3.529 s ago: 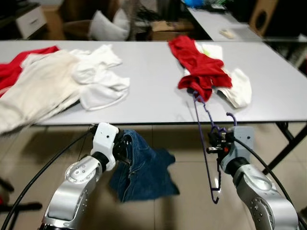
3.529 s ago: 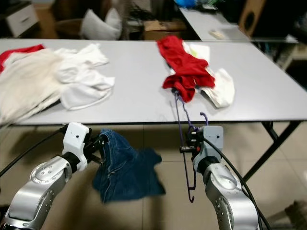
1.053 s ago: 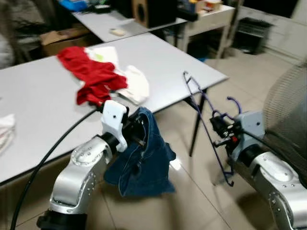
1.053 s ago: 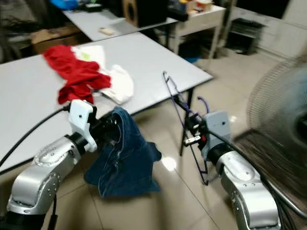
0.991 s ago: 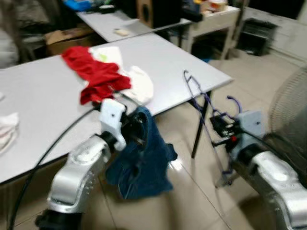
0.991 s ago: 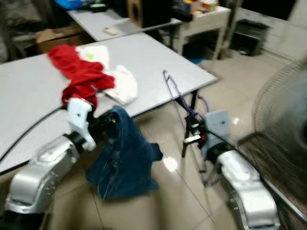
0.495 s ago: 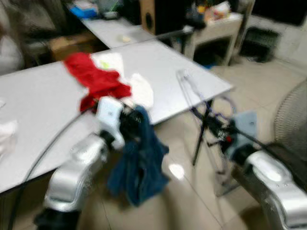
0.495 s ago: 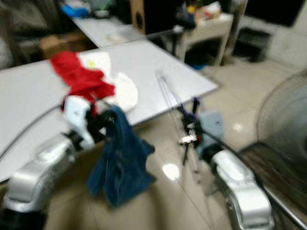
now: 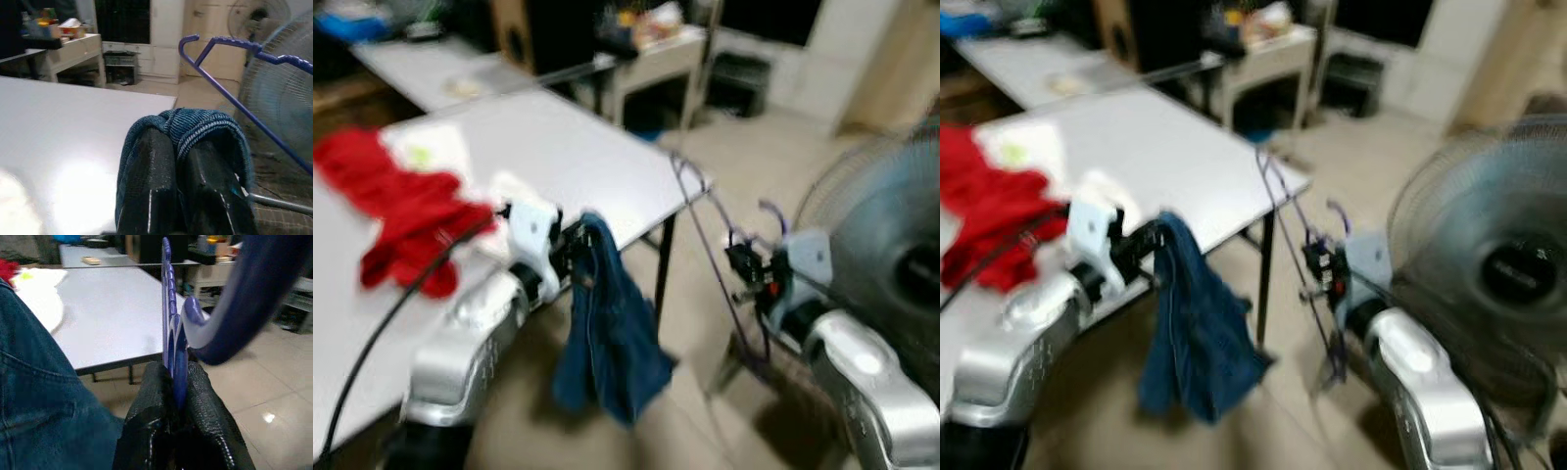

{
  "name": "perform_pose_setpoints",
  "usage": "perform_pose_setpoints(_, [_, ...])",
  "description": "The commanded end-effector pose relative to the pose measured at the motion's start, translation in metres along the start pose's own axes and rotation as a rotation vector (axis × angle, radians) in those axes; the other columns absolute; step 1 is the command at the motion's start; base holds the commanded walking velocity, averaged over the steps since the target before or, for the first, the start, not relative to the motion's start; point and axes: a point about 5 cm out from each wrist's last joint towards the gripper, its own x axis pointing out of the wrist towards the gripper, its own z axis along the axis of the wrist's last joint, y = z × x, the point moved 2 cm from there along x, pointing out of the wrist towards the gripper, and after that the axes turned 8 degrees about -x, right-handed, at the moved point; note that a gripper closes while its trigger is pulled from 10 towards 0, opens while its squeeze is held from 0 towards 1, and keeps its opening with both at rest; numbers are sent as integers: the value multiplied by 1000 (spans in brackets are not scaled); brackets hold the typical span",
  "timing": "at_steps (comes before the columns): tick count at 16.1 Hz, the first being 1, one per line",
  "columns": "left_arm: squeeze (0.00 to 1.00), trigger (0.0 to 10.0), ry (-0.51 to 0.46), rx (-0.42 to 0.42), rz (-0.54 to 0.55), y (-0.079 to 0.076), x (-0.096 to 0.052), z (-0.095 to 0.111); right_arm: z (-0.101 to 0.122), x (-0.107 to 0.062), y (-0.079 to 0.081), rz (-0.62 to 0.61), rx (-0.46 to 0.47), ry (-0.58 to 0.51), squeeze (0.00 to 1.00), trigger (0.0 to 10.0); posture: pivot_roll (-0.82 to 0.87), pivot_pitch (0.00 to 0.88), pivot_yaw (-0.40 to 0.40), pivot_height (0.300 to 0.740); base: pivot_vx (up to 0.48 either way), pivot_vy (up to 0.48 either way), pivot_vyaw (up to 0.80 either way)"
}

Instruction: Hang hanger

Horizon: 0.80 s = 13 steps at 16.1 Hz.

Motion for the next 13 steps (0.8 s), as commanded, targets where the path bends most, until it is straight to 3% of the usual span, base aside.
perform_pose_setpoints(1, [0,10000,-48,32,-34,-8,5,13,1,-3,-7,-24,-10,-8,0,10000,22,0,25,740,337,0,0])
perform_pose_setpoints(7, [0,10000,-86,38,-16,-6,12,24,-3,-6,-4,-32,19,-9,0,10000,5,0,31,740,340,0,0])
perform_pose_setpoints(8, [0,10000,-92,28,-4,-3,13,25,-3,-6,-5,-69,-17,10,0,10000,-5,0,44,740,341,0,0])
perform_pose_setpoints(10, [0,10000,-92,27,-9,-3,14,25,-2,-5,-7,-86,-53,8,0,10000,-9,0,50,740,345,0,800])
perform_pose_setpoints(13, [0,10000,-97,30,-37,-6,18,28,0,-4,-13,-134,-3,-33,0,10000,-18,0,61,740,347,0,338])
